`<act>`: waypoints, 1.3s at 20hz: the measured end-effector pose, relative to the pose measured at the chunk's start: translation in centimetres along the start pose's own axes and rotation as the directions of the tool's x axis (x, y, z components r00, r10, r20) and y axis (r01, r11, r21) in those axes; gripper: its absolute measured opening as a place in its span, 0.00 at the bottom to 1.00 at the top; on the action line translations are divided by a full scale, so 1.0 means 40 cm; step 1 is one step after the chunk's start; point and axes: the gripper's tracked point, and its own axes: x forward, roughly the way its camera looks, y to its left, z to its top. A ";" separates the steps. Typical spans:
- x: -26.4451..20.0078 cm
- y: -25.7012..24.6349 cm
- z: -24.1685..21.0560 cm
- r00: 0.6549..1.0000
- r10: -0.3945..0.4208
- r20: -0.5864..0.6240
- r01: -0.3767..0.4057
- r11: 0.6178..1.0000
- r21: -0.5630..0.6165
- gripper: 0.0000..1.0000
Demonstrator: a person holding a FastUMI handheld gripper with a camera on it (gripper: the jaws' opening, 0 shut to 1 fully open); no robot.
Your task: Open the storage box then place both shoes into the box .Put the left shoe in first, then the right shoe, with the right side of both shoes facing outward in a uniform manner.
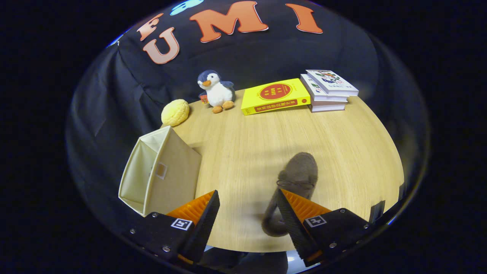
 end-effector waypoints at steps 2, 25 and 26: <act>0.016 -0.061 -0.040 0.999 -0.035 -0.023 0.035 0.999 -0.006 0.94; 0.230 -0.290 -0.101 0.981 -0.194 -0.011 0.193 0.970 0.144 0.24; 0.224 -0.294 -0.097 0.978 -0.209 -0.013 0.208 0.967 0.147 0.17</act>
